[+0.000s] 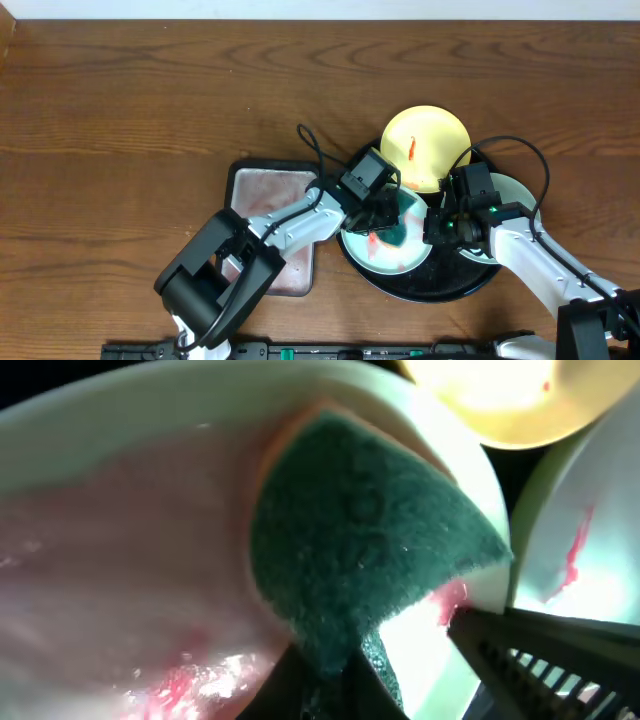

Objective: Clean dirty plates on tray and stack at the side
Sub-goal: 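Scrub the mint plate with the sponge held in left gripper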

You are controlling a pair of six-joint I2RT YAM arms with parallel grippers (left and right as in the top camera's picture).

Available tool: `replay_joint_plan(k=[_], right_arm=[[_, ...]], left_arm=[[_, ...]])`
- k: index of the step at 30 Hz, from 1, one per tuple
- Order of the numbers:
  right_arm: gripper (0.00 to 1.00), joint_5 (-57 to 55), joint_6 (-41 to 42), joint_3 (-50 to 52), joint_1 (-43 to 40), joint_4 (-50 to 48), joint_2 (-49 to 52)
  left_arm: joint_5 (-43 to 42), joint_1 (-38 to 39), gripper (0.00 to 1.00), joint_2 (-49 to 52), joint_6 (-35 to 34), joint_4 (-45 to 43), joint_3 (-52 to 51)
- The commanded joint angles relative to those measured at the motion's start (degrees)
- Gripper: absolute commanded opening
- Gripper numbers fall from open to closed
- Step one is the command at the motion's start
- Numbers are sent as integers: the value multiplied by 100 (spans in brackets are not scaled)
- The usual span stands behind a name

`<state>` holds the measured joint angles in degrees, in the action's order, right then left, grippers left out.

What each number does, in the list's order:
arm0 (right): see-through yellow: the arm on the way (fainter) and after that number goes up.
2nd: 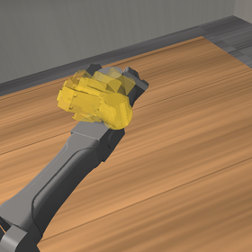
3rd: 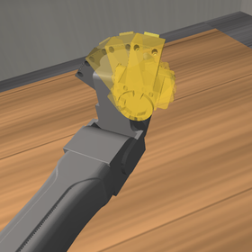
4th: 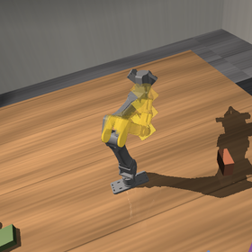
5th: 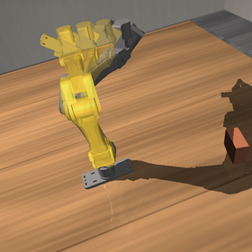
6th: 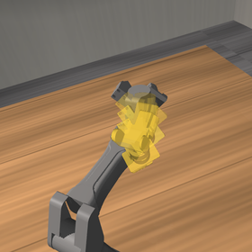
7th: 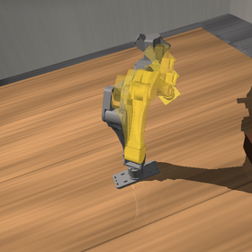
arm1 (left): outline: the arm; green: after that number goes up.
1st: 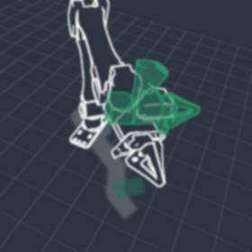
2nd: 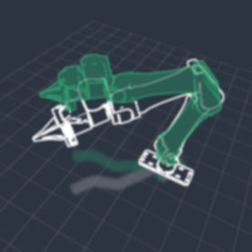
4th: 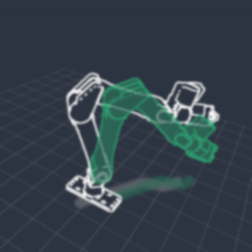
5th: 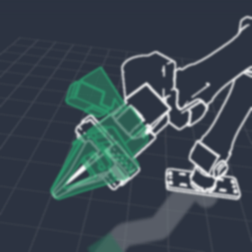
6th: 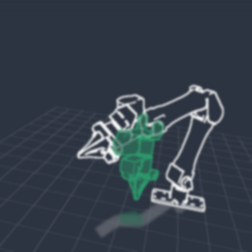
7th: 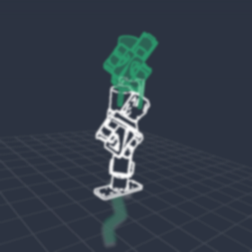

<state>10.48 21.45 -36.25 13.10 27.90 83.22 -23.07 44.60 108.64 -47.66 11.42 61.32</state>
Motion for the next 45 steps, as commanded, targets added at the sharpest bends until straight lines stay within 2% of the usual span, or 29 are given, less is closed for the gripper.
replay_joint_plan(k=[1,6,7,12,14,19,21,25,34,37,40,45], right_arm=[[1,-120,81,39,46,17,46],[1,-122,79,39,46,42,48],[1,-120,81,39,46,42,46],[1,-122,81,39,46,70,46],[1,-122,81,39,44,105,48],[1,-122,70,39,46,146,46],[1,-122,72,39,46,144,48],[1,-122,55,39,46,146,46],[1,-120,57,39,46,149,46],[1,-122,57,39,46,146,46],[1,-120,57,39,46,146,46],[1,-122,57,39,46,146,46]], left_arm=[[1235,-120,7,380,-155,1012,-184],[2162,-402,7,365,-153,2481,297],[2570,-431,7,365,-129,2817,448],[2898,-428,7,367,61,2848,529],[2688,-400,7,367,63,2638,529],[1025,-227,7,369,48,1497,529],[468,-107,7,372,-177,1069,529],[245,291,7,400,-717,579,529],[17,540,8,879,-629,177,527],[234,332,7,866,-284,387,531],[828,85,7,728,-223,1019,531],[2741,-103,7,306,-79,2162,533]])
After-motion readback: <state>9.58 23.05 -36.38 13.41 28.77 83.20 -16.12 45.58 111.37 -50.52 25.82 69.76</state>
